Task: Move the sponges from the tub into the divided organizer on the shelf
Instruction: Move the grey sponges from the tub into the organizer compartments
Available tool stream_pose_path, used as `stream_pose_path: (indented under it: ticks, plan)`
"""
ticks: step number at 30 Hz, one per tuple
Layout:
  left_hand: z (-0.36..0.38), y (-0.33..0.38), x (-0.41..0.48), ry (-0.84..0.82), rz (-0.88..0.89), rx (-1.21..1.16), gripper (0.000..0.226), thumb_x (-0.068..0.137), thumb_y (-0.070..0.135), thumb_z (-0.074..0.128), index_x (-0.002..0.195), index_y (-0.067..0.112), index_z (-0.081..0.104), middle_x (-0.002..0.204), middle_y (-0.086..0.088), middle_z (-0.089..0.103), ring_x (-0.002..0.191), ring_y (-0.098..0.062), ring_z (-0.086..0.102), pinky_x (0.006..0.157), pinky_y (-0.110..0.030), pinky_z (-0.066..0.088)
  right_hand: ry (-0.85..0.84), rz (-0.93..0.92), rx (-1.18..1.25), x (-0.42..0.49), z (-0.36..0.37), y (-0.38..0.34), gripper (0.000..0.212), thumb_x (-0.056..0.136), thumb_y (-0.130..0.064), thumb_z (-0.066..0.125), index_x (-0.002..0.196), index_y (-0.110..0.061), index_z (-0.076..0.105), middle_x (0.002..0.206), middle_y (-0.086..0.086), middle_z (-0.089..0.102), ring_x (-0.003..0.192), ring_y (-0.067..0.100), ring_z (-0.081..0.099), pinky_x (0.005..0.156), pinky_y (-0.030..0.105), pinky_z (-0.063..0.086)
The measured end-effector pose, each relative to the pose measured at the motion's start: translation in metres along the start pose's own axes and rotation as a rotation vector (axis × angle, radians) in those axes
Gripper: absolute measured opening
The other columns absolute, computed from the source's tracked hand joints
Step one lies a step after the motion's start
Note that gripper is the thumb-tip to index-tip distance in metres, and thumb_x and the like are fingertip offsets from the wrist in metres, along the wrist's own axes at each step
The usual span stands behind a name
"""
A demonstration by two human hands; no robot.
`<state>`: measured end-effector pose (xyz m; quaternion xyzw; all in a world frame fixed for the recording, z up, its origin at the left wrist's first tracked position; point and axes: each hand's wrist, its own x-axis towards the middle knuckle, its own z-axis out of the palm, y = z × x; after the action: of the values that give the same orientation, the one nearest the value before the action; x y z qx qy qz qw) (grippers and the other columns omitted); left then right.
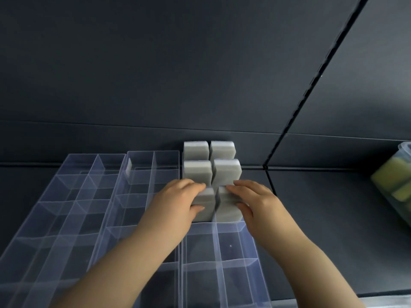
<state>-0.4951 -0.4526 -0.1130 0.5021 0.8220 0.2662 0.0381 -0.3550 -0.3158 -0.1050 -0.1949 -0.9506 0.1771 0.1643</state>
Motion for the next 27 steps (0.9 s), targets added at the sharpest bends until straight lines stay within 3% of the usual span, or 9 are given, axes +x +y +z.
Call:
stream_pose_path:
  ticks: [14,27]
  plan:
    - [0.0036,0.0031,-0.0026,0.021,0.000,0.056,0.048,0.089,0.027,0.058,0.135,0.025,0.044,0.131,0.008,0.047,0.122,-0.010,0.039,0.095,-0.018,0.030,0.049,-0.091,-0.025,0.0008,-0.0036,-0.0005,0.037,0.072,0.012,0.068,0.105,-0.005,0.066,0.107,0.012,0.064,0.094,0.034,0.062,0.079,0.039,0.054]
    - [-0.0005,0.0097,-0.0050,0.051,0.054,0.119,0.049,0.090,0.032,0.055,0.137,0.026,0.041,0.130,0.009,0.045,0.119,-0.011,0.039,0.090,-0.023,0.038,-0.048,-0.053,-0.077,-0.0001,-0.0051,-0.0014,0.046,0.082,-0.005,0.064,0.126,-0.015,0.055,0.132,0.002,0.051,0.123,0.023,0.045,0.095,0.025,0.036]
